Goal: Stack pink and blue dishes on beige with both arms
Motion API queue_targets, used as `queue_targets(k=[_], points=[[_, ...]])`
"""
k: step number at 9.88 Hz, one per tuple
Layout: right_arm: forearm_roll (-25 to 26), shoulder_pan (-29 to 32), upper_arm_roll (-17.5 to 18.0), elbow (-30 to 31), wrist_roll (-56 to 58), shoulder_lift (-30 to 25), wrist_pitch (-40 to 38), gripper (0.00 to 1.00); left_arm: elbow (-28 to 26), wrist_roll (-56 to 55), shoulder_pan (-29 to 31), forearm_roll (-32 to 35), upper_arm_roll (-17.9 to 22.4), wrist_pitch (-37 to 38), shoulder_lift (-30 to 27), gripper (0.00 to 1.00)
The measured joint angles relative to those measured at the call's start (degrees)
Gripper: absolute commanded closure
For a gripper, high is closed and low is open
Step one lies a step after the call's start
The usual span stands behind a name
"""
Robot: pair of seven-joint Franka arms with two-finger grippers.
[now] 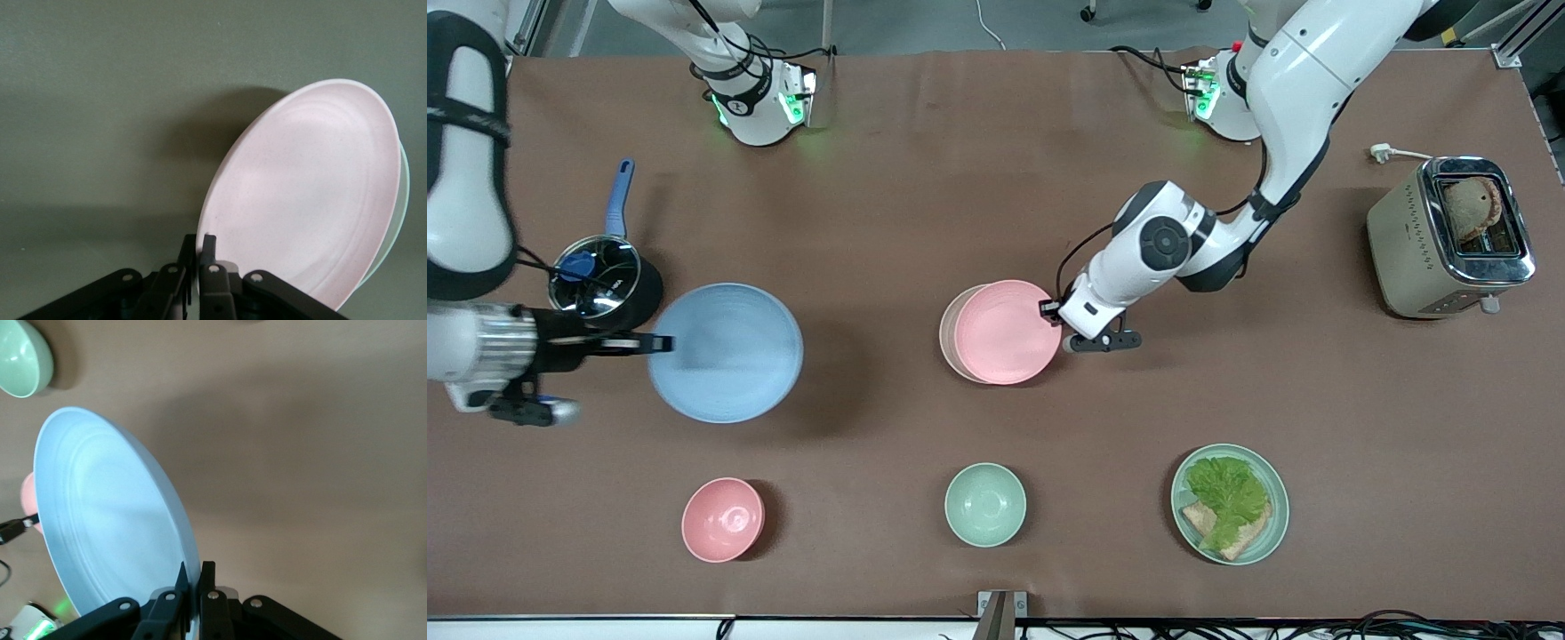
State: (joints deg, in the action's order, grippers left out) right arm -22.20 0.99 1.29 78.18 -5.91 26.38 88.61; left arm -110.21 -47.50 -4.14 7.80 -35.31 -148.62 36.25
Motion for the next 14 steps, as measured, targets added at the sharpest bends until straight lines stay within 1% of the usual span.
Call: queue_targets(k=[1, 2, 4, 5, 6, 7, 8, 9, 10, 11, 12, 13, 14], points=[[0.07, -0.11, 2.56, 1.15, -2.16, -0.11, 2.11, 0.99, 0.47, -2.5, -0.45, 1.04, -0.15, -0.07, 0.19, 0.0], [0.08, -0.03, 5.13, 3.43, -3.32, -0.42, 5.37, 0.99, 0.85, -3.82, -0.57, 1.85, -0.52, -0.07, -0.07, 0.0], [0.07, 0.03, 10.99, 11.0, -5.03, -1.57, 13.96, 0.99, 0.86, -3.96, -0.24, 2.96, -0.61, 1.95, -2.55, 0.0], [0.04, -0.01, 14.19, 15.33, -6.86, -2.28, 18.23, 0.99, 0.79, -1.79, 0.34, 3.31, -0.36, 5.97, -4.99, 0.0], [0.01, -0.05, 17.81, 19.14, -9.76, -2.65, 23.94, 0.99, 0.8, 2.27, 1.26, 3.46, 0.68, 11.64, -8.28, 0.0], [0.0, -0.15, 22.01, 22.61, -13.38, -2.7, 31.85, 0.99, 0.89, 6.53, 1.84, 3.5, 3.42, 17.69, -12.61, 0.0], [0.01, -0.38, 25.92, 26.05, -16.46, -2.5, 40.2, 0.99, 0.95, 12.04, 2.09, 3.51, 7.16, 22.6, -17.51, 0.0], [0.01, -0.78, 28.76, 29.25, -18.06, -1.82, 46.88, 0.99, 0.96, 18.68, 2.29, 3.49, 11.3, 25.01, -22.04, 0.0], [0.0, -1.35, 30.39, 31.73, -18.4, -0.66, 51.5, 0.98, 0.93, 24.82, 2.49, 3.45, 15.47, 26.04, -25.93, 0.0], [0.0, -2.36, 30.79, 33.48, -18.4, 0.63, 55.21, 0.98, 1.01, 29.66, 2.64, 3.32, 19.04, 27.03, -29.01, 0.0], [0.0, -3.11, 30.84, 35.26, -18.4, 1.72, 59.01, 0.98, 1.51, 34.19, 2.62, 1.65, 22.39, 28.77, -31.76, 0.0], [0.0, -3.54, 30.89, 36.71, -18.38, 2.67, 62.01, 0.98, 3.23, 39.12, 2.55, -1.43, 25.43, 32.56, -34.01, 0.0], [0.0, -4.04, 30.97, 37.4, -18.38, 3.44, 63.61, 0.97, 6.4, 43.49, 2.48, -3.99, 28.05, 38.1, -35.47, 0.0]])
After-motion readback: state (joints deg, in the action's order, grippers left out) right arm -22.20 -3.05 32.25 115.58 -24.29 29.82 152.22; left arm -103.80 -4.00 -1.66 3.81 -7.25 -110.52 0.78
